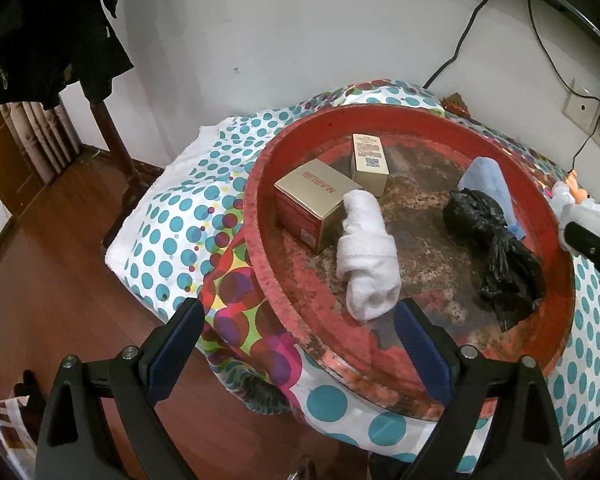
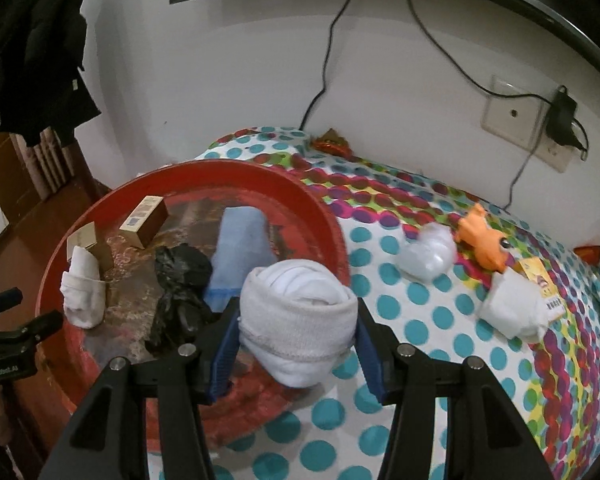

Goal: Organize objects
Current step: 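Carry the white rolled towel with the right tool onto the red tray and release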

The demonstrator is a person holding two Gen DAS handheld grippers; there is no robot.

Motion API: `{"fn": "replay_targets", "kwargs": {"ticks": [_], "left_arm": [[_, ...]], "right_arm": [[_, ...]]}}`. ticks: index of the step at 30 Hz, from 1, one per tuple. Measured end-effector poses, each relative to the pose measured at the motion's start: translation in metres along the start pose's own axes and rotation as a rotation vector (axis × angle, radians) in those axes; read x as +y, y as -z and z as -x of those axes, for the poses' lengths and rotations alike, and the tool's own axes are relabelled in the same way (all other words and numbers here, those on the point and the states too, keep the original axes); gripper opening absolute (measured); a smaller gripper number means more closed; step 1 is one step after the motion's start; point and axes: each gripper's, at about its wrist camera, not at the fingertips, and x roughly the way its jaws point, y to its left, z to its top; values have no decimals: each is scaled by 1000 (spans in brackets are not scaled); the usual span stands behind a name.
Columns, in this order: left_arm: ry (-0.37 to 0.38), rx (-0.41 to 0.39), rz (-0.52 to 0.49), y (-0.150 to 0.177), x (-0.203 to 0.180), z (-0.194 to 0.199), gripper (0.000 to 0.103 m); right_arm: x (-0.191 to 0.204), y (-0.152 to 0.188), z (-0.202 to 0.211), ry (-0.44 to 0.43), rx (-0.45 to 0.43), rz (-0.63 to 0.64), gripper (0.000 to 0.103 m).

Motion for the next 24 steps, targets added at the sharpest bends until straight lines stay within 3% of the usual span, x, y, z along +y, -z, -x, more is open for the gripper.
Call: {"fn": "replay_targets", "kwargs": {"ticks": [24], "left_arm": [[-7, 8, 15, 0, 7, -4, 95]], "right_arm": [[44, -5, -50, -45, 82, 35, 54]]}}
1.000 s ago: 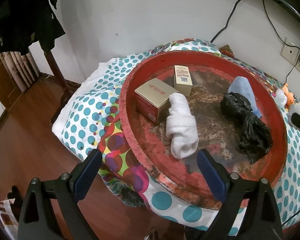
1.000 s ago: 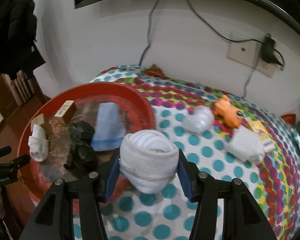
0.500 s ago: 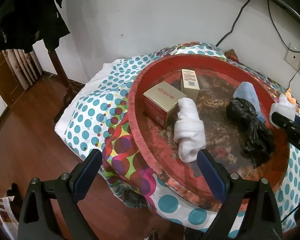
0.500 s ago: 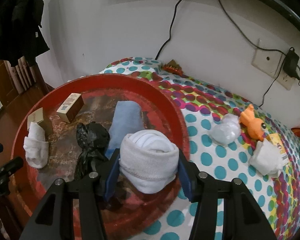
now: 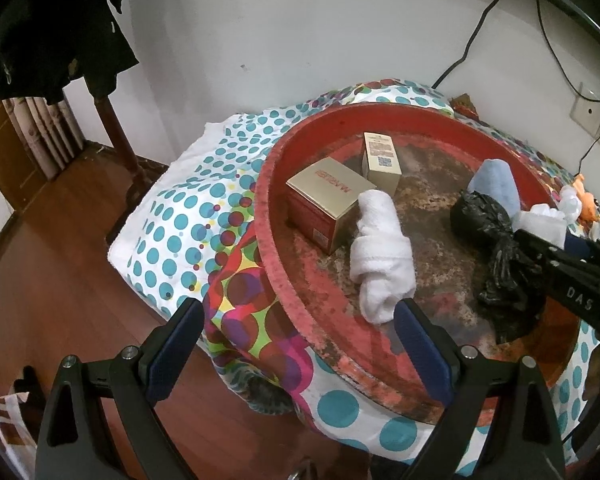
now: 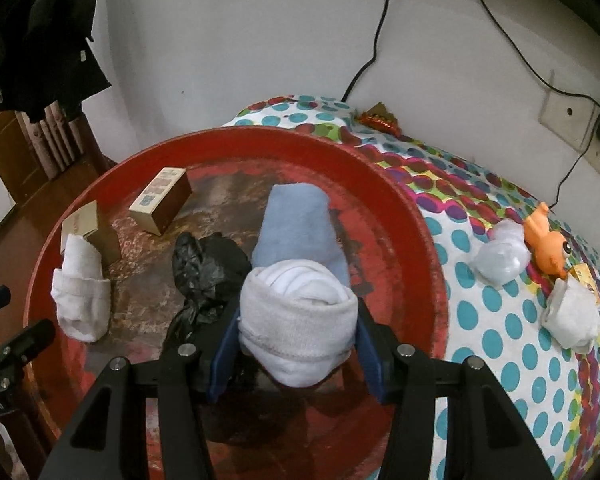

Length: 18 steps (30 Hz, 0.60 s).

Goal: Organize objects
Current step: 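Carry the white rolled towel with the right tool onto the red tray and release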

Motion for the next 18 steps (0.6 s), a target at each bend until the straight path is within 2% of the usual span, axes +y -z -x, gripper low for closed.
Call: {"fn": "replay_targets", "kwargs": {"ticks": [8, 18], "left_arm": [[0, 6, 2, 0, 1, -1, 95], [-4, 0, -6, 0, -3, -1, 95]], "right_arm": [[-4, 7, 9, -10, 13, -14, 57], [-36, 17, 48, -24, -23, -60, 57]]}}
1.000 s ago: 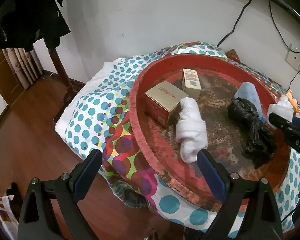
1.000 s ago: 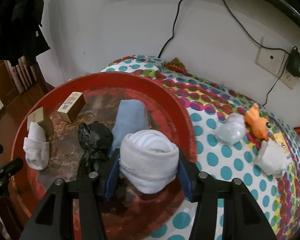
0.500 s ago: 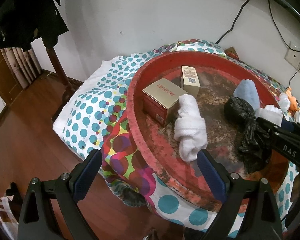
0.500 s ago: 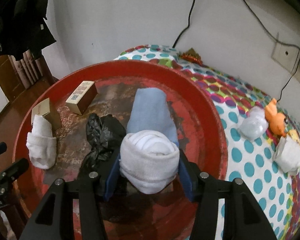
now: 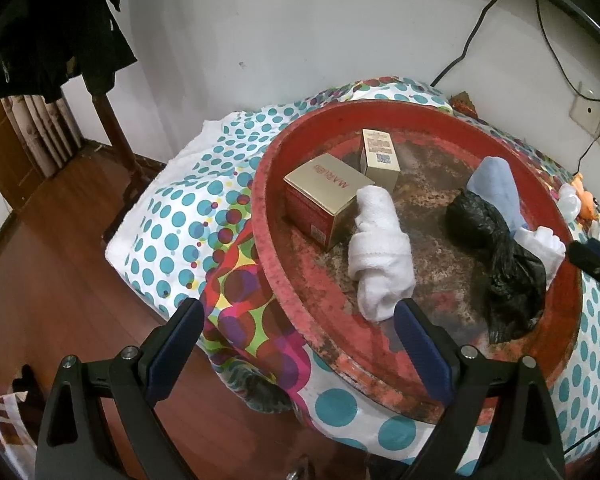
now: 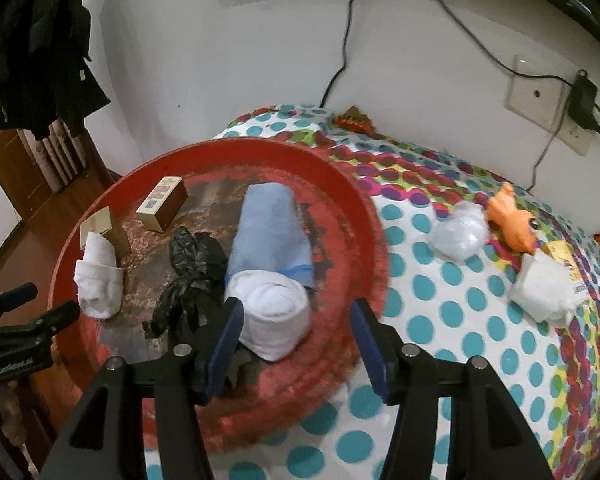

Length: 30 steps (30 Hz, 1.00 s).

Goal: Organize objects
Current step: 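Carry the white rolled towel with the right tool onto the red tray and release, then move the right tool to the next white rolled towel and close on it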

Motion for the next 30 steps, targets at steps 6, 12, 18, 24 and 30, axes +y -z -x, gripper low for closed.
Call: {"fn": "replay_targets", "kwargs": {"ticks": [6, 12, 18, 24, 30], "left_arm": [[-4, -2, -4, 1, -1, 0, 95], [17, -2, -6, 2, -3, -1, 95], [6, -25, -35, 3, -9, 0, 99], [4, -33, -58, 5, -16, 2, 99], [11, -45, -79, 6, -20, 4, 100]], "right_arm": [[-48, 0, 18, 71, -27, -51, 57], [-121, -6, 23, 188, -38, -132, 57], [-180, -9, 19, 267, -45, -213, 57], [-212, -9, 1, 297, -29, -248, 57], [-213, -9, -20, 279, -26, -245, 58]]}}
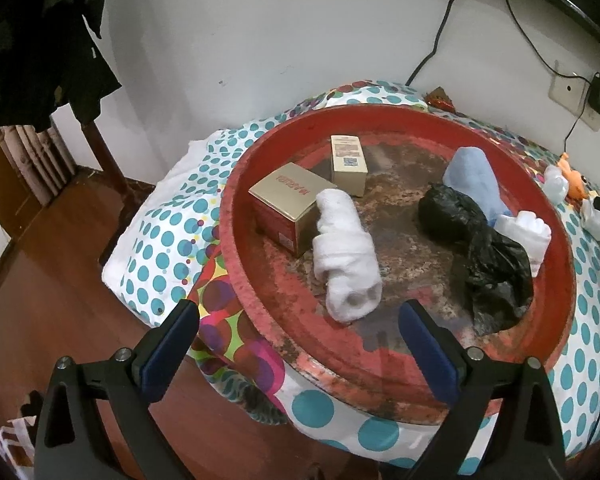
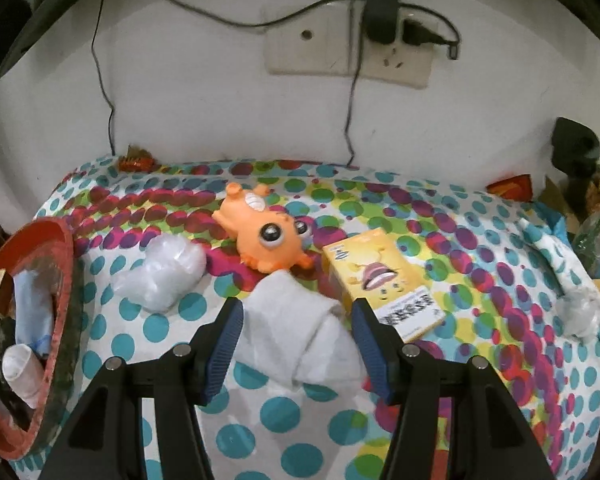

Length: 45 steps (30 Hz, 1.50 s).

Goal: Organize objects
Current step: 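Move the right tool to the next white rolled towel and close on it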

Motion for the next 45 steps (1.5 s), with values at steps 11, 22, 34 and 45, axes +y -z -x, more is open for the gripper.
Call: {"fn": "replay_targets", "kwargs": {"ticks": [11, 22, 34, 45], "left_arm": [[4, 18, -3, 2, -1, -4, 100], [-23, 11, -24, 3, -5, -4, 100], [-47, -37, -86, 6, -27, 6, 100], [2, -64, -129, 1, -58, 23, 101]], "right_arm": [[9, 18, -24, 19, 14, 70, 67], [7, 18, -35, -11, 53, 63, 66], [9, 22, -27, -7, 34, 106, 42], [-10, 46, -2, -46, 25, 126, 40]]}}
